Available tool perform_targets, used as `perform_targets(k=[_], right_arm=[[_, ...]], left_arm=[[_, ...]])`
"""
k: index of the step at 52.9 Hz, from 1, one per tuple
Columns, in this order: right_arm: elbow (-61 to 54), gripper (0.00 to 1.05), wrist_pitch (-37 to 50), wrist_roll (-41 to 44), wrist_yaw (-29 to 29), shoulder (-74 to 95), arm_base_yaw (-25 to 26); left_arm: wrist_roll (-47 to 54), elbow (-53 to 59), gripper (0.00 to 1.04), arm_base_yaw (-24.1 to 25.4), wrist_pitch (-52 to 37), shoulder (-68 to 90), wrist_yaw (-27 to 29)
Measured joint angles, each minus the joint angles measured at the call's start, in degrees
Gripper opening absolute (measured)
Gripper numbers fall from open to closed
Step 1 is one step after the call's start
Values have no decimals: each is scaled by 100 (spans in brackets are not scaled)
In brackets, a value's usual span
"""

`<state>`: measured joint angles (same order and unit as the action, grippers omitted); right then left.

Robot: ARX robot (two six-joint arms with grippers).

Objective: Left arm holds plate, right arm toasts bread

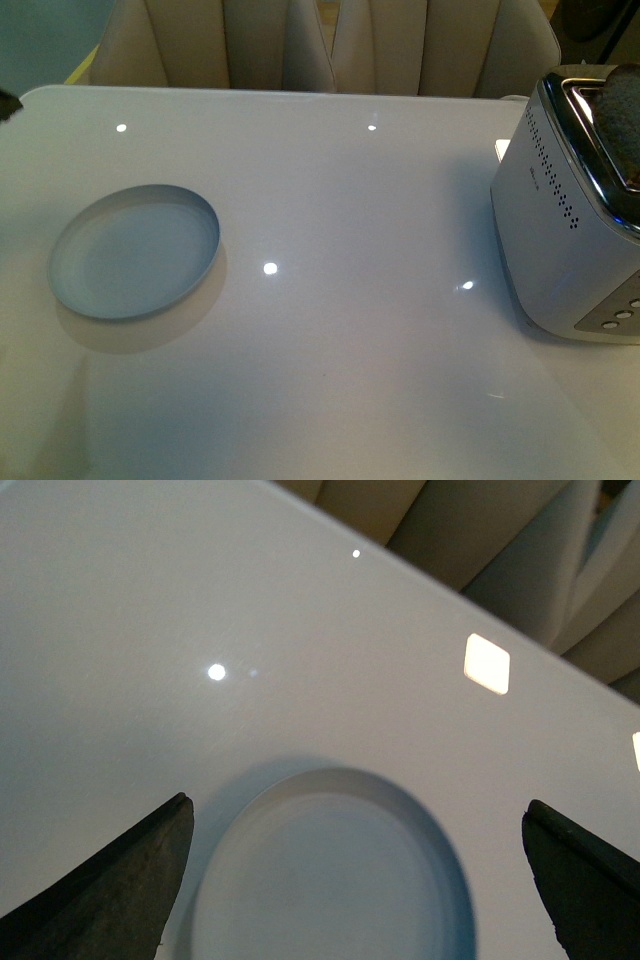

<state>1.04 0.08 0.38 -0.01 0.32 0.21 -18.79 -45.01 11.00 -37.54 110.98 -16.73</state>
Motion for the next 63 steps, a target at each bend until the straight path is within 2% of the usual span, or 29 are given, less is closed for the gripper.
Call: perform_targets(k=[8,10,12,13,15,20,32,38,43,48,63], right_arm=[[0,96,0,0,0,0,0],[0,96,0,0,2,0,0],[0,96,0,0,2,0,0],[0,96,0,0,4,0,0],[0,96,0,0,4,0,0],[0,96,0,0,0,-2,0],[0,96,0,0,2,-4,0],[0,96,0,0,2,-4,0],[0,96,0,0,2,-4,0],[0,96,0,0,0,-4,0],[0,96,0,0,2,-4,0]], left_arm=[[-28,59,97,-308,48,-667,254],[160,208,92,-367,-581,-638,527],[586,551,84,-413,-1681,-570,835],[684,599,83,-415,-1799,-566,881],[1032,1016,75,-444,-2616,-568,1003],[1453,1620,60,-505,-3416,-848,1097],[1744,2660,21,-678,-3484,-1976,1250],[1759,2994,3,-750,-2949,-2693,1316],[1786,3272,3,-953,-2763,-3311,1663],[1794,3560,3,-1088,-2529,-3801,1655],[1794,4052,3,-1088,-1768,-5040,1676]])
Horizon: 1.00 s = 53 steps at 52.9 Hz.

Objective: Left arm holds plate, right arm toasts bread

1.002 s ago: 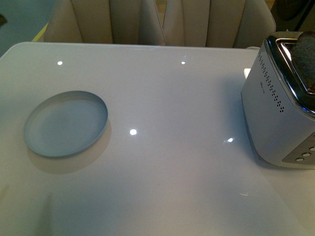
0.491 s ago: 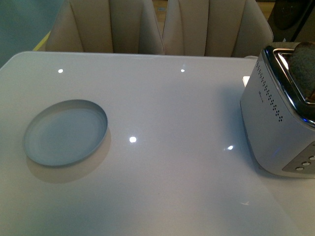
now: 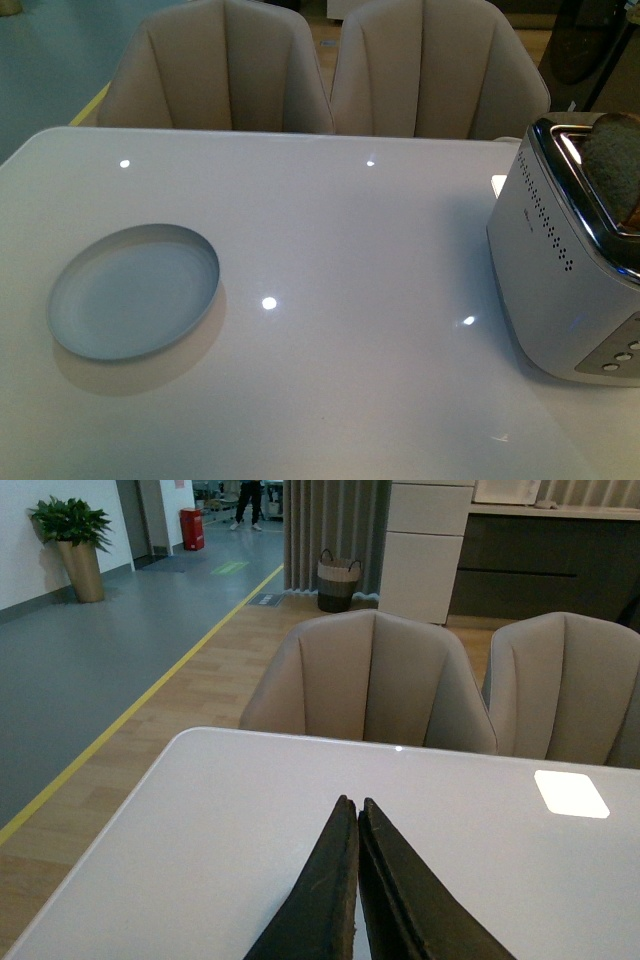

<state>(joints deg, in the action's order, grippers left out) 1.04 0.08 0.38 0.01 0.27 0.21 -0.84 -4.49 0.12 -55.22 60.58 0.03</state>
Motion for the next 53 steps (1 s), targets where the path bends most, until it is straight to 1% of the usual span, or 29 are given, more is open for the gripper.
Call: perform_targets(k=[8,20,41,53], right_arm=[[0,96,0,0,0,0,0],[0,96,0,0,0,0,0],[0,96,0,0,0,0,0],[0,96,0,0,0,0,0]], left_arm=[[2,164,3,-2,494,-658,-2],[2,369,3,-2,1668,-2059,-2],[2,374,3,-2,3169,-3692,-2],[2,374,3,-2,3711,-4249,-2]])
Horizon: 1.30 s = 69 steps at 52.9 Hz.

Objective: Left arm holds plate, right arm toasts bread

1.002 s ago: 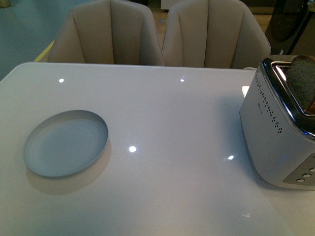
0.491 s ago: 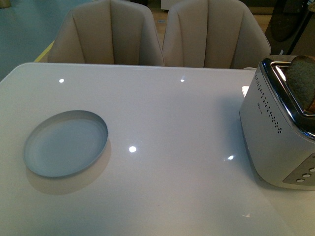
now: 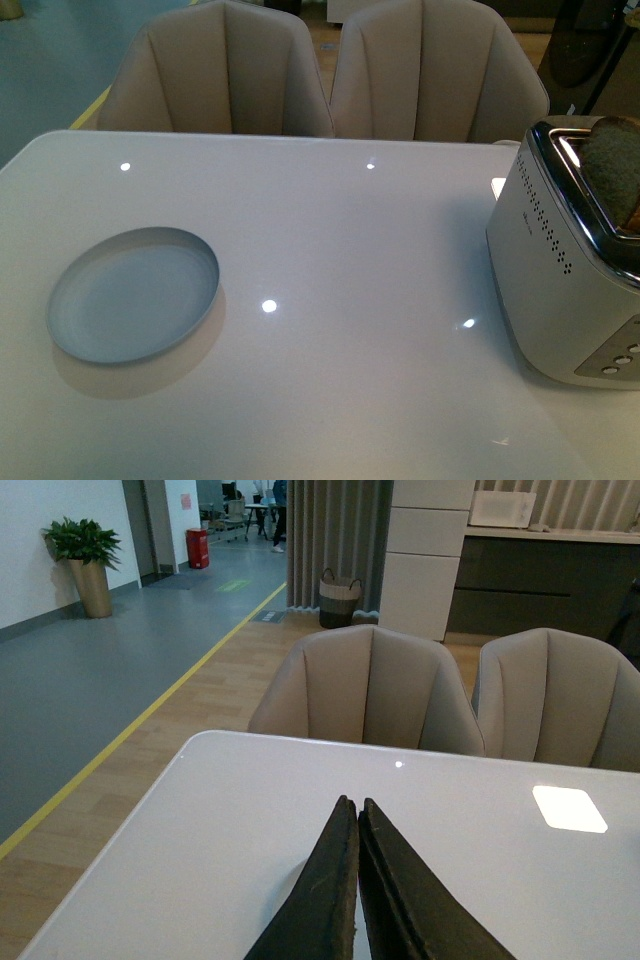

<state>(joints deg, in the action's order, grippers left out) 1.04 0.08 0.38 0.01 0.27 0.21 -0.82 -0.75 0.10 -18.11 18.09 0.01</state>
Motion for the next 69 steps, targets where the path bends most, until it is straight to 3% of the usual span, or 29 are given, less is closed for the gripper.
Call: perform_targets(k=[24,30,62,64,69], right_arm=[[0,96,0,0,0,0,0],[0,96,0,0,0,0,0],[0,96,0,0,0,0,0],[0,96,0,0,0,0,0],[0,96,0,0,0,0,0]], left_arm=[[0,0,3,0,807,-809,2],[4,-2,3,0,1735,-1587,0],[7,-2,3,0,1803,-1773,0],[7,-2,6,0,1803,-1773,2],[9,-2,22,0,1803,-1773,0]])
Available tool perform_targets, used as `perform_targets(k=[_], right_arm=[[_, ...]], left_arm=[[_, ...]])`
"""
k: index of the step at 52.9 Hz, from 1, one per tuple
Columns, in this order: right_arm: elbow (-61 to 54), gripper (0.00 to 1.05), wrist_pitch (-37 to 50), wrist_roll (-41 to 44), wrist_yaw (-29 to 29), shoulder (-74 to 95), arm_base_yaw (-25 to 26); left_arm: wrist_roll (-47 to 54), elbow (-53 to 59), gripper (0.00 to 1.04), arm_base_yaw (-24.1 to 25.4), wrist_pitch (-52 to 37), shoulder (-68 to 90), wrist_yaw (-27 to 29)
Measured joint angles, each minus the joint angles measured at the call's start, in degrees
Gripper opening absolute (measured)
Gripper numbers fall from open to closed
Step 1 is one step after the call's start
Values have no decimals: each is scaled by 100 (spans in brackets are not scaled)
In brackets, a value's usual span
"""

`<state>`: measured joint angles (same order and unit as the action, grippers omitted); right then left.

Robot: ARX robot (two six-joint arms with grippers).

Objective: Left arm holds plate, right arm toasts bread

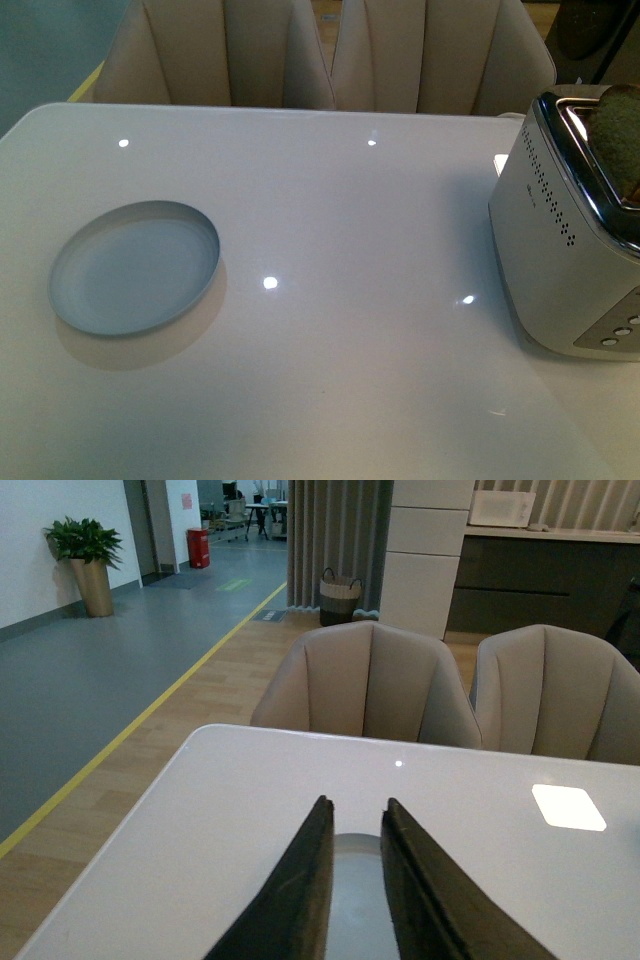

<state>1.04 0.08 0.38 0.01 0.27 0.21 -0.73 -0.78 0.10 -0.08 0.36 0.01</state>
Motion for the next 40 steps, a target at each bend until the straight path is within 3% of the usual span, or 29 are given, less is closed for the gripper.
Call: perform_targets(k=[24,40], right_arm=[[0,96,0,0,0,0,-2],[0,96,0,0,0,0,0]], left_arm=[[7,0,99,0,0,0,0],[13,0,98,0,0,0,0]])
